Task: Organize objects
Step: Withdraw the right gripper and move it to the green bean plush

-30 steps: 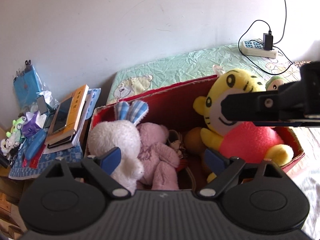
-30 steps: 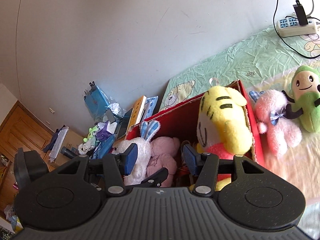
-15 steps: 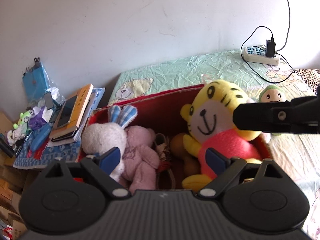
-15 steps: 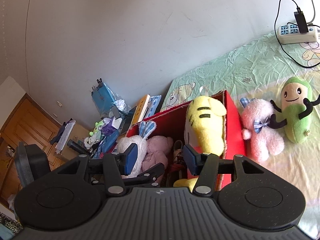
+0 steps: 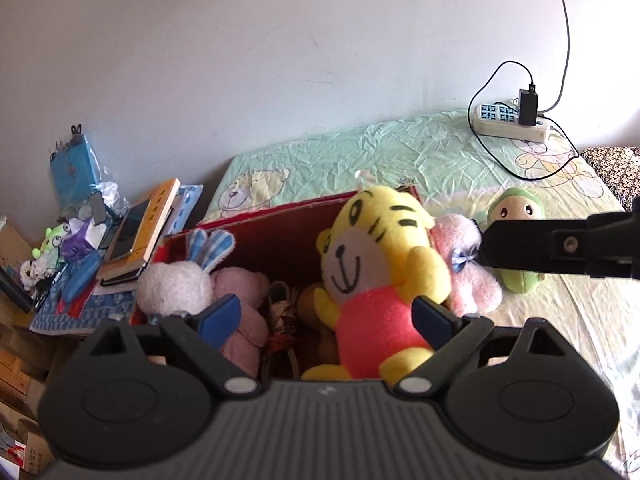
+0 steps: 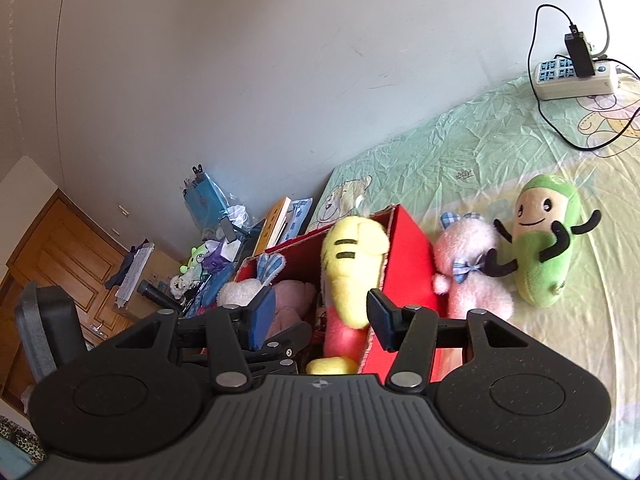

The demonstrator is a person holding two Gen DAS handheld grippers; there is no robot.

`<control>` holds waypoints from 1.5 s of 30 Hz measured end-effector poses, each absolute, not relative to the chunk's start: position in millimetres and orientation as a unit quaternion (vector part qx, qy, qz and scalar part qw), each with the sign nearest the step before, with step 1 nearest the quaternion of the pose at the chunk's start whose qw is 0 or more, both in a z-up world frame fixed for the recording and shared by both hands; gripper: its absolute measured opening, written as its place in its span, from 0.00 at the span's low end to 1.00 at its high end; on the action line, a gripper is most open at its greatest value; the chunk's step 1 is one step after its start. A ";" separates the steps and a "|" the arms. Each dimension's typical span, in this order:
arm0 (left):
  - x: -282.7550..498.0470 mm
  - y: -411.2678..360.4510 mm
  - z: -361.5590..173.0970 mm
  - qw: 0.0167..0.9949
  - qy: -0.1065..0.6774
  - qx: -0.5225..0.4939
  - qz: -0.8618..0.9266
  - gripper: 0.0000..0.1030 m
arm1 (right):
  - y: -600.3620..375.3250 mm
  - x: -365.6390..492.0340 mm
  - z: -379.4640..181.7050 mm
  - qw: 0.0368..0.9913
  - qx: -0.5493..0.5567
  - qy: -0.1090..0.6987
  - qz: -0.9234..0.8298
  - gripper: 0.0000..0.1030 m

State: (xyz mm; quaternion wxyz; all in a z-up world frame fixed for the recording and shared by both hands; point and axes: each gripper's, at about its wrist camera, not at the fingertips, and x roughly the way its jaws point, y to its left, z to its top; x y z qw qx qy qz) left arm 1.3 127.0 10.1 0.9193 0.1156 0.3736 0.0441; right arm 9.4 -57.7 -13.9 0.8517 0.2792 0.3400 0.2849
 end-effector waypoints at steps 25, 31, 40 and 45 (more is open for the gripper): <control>10.0 5.9 -1.4 0.914 0.383 0.136 0.007 0.90 | -172.5 9.5 -39.6 0.848 0.307 0.354 0.250 0.53; 14.4 -17.9 -14.7 0.909 0.389 0.147 -0.019 0.91 | -194.9 14.0 -53.5 0.843 0.325 0.363 0.230 0.53; 40.5 -39.5 -40.8 0.895 0.413 0.160 -0.056 0.92 | -212.7 26.5 -72.6 0.834 0.350 0.379 0.196 0.53; 56.9 -46.8 -52.0 0.890 0.420 0.155 -0.083 0.94 | -215.6 35.7 -78.2 0.831 0.355 0.387 0.182 0.53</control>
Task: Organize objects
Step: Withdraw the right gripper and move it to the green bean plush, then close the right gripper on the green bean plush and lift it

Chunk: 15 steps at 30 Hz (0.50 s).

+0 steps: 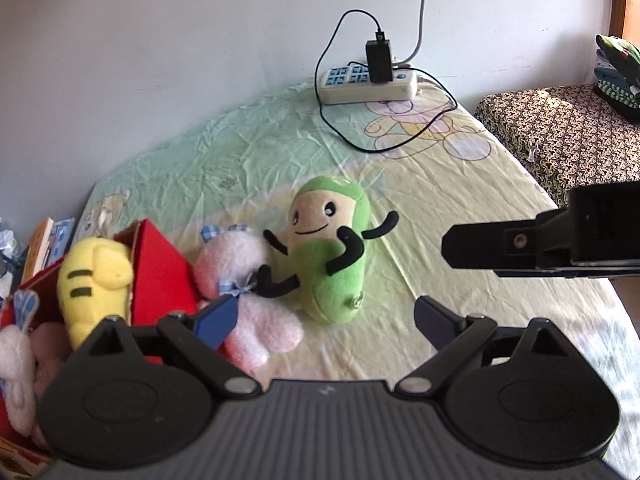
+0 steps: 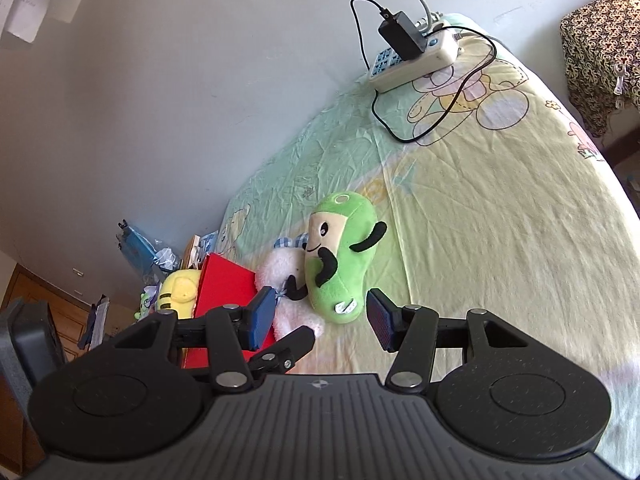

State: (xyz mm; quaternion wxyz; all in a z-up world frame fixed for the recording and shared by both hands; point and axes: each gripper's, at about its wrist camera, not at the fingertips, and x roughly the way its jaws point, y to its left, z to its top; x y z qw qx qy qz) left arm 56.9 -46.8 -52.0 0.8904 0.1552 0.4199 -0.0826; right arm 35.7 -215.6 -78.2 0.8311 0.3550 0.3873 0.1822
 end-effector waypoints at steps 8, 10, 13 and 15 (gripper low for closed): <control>81.1 -42.6 -69.9 0.890 0.417 0.143 -0.117 0.94 | -215.9 68.9 -101.7 0.811 0.383 0.408 0.173 0.53; 87.9 -41.4 -74.2 0.891 0.413 0.141 -0.123 0.94 | -215.6 78.9 -107.2 0.808 0.382 0.414 0.171 0.53; 98.4 -41.9 -83.4 0.892 0.407 0.150 -0.125 0.94 | -216.1 94.8 -117.1 0.799 0.392 0.423 0.171 0.54; 104.9 -41.4 -89.5 0.890 0.410 0.151 -0.128 0.94 | -215.0 103.7 -122.2 0.794 0.396 0.428 0.174 0.54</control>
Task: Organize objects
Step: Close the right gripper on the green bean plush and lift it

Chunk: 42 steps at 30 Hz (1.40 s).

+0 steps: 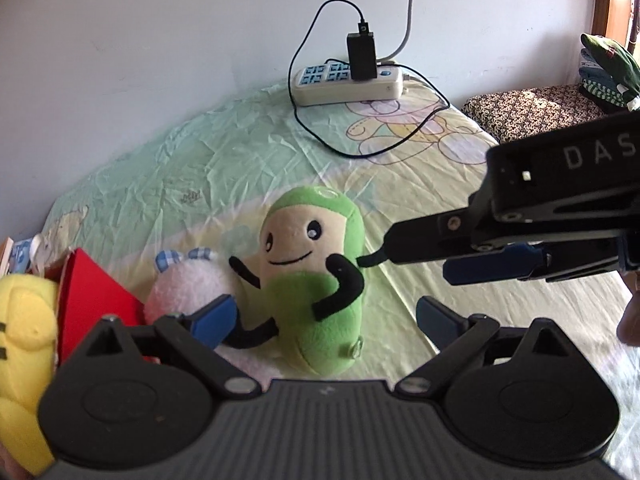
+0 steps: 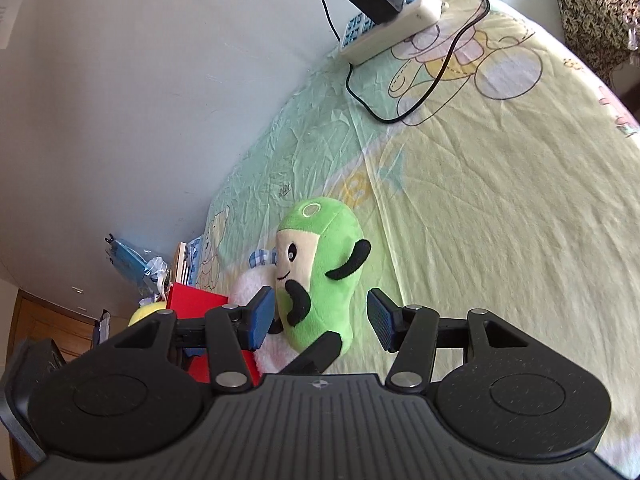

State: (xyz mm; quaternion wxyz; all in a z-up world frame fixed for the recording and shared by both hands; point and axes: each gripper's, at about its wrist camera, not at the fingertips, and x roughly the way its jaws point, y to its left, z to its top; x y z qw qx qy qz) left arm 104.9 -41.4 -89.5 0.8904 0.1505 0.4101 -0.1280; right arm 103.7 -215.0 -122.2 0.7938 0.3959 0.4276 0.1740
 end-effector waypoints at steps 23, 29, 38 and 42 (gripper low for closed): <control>144.4 -38.3 -129.8 0.882 0.430 0.144 -0.128 0.85 | -188.3 160.0 -163.2 0.757 0.415 0.461 0.206 0.60; 145.5 -36.9 -130.2 0.881 0.434 0.140 -0.126 0.82 | -185.1 160.2 -162.5 0.749 0.424 0.460 0.218 0.54; 128.1 -42.5 -111.2 0.881 0.429 0.133 -0.149 0.78 | -194.9 143.7 -142.9 0.766 0.405 0.450 0.218 0.52; 115.8 -43.5 -101.2 0.881 0.428 0.125 -0.160 0.77 | -199.4 129.1 -135.1 0.769 0.402 0.447 0.218 0.52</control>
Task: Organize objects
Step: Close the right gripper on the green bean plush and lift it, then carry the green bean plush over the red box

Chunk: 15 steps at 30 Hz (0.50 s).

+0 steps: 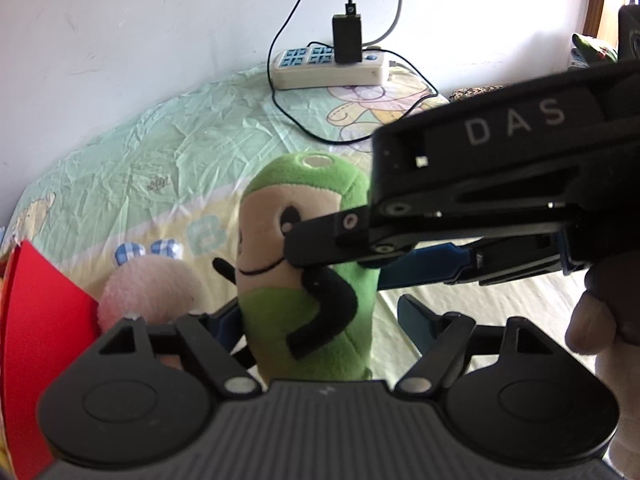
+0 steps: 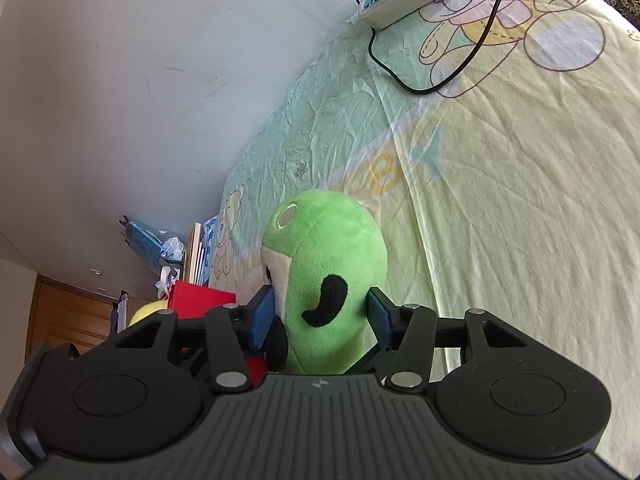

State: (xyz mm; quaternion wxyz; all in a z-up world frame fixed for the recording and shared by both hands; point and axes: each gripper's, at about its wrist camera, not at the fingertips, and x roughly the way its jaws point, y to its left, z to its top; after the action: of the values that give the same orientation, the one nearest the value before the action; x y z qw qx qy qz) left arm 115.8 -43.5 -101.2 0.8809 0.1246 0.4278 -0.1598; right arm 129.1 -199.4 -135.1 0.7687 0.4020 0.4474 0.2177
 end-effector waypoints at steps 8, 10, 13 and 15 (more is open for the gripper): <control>85.4 -47.6 -92.2 0.881 0.424 0.126 -0.169 0.77 | -200.3 93.5 -124.1 0.773 0.395 0.444 0.220 0.52; 77.3 -44.4 -93.3 0.882 0.421 0.128 -0.170 0.77 | -200.7 85.0 -120.7 0.774 0.394 0.443 0.223 0.52; 64.5 -45.3 -85.7 0.884 0.416 0.128 -0.171 0.77 | -200.1 72.3 -114.8 0.776 0.391 0.440 0.227 0.52; 54.5 -44.3 -80.9 0.887 0.411 0.126 -0.170 0.77 | -199.1 63.9 -110.5 0.777 0.389 0.437 0.232 0.52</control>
State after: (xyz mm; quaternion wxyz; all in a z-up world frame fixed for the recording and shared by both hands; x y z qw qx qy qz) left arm 54.5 -44.3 -80.9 0.8867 0.1263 0.4110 -0.1700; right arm 63.9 -199.1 -110.5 0.7772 0.3887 0.4373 0.2317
